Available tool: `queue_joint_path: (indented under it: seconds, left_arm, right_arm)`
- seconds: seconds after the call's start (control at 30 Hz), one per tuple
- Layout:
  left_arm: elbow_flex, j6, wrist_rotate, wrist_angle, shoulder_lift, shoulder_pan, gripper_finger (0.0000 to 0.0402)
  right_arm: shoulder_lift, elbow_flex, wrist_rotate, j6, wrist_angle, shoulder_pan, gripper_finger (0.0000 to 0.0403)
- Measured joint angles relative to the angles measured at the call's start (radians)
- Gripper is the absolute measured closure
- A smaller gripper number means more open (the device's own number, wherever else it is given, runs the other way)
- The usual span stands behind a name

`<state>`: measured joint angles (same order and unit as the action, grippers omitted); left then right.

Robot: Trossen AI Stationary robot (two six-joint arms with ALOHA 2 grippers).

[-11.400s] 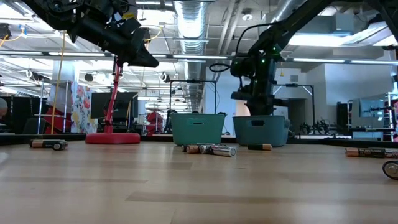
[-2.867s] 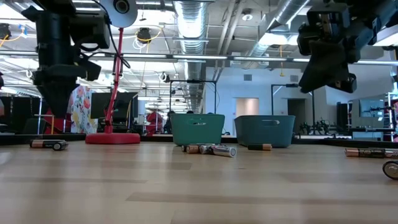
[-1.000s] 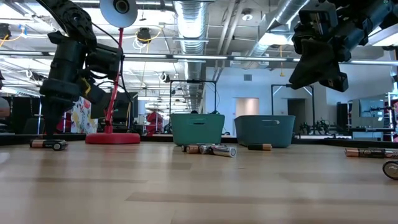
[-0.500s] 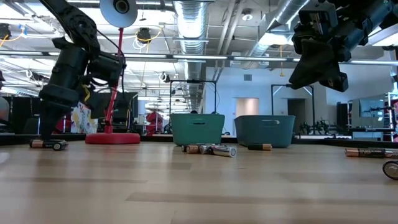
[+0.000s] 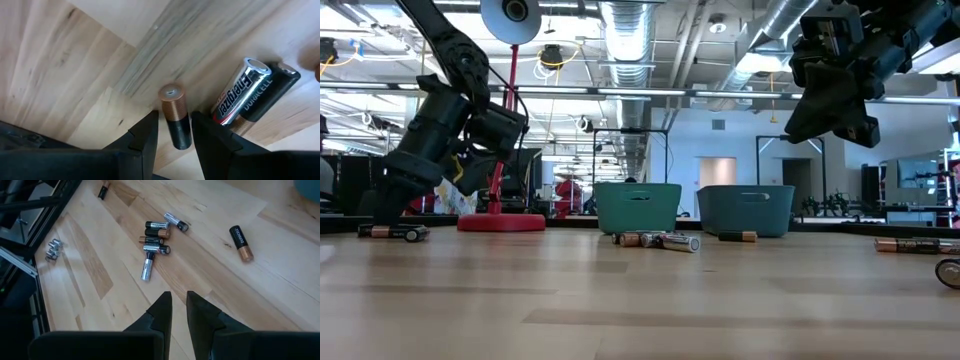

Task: Sort batteries
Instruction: Put the black battery into the blue bin

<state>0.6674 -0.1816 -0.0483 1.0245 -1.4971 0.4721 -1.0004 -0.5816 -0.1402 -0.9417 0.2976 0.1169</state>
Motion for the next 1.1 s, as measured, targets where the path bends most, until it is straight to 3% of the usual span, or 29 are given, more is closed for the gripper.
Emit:
queue_joint_path:
  seconds: [0.2,0.4,0.7,1.1]
  left_arm:
    - [-0.001,-0.004,0.0,-0.001,-0.001,0.0,0.0297]
    - [-0.002,-0.006,0.0,0.0,-0.001,0.0,0.0365]
    - [0.006,-0.029,0.001,0.022,0.046,0.0,0.0366]
    - [0.155,-0.086,-0.004,0.055,0.229,-0.009,0.0366]
  right_arm:
    - [0.0,0.0,0.0,0.0,0.0,0.0,0.0328]
    - [0.0,0.0,0.0,0.0,0.0,0.0,0.0328]
    - [0.0,0.0,0.0,0.007,0.009,0.0,0.0328]
    - [0.0,0.0,0.0,0.008,0.009,0.0,0.0328]
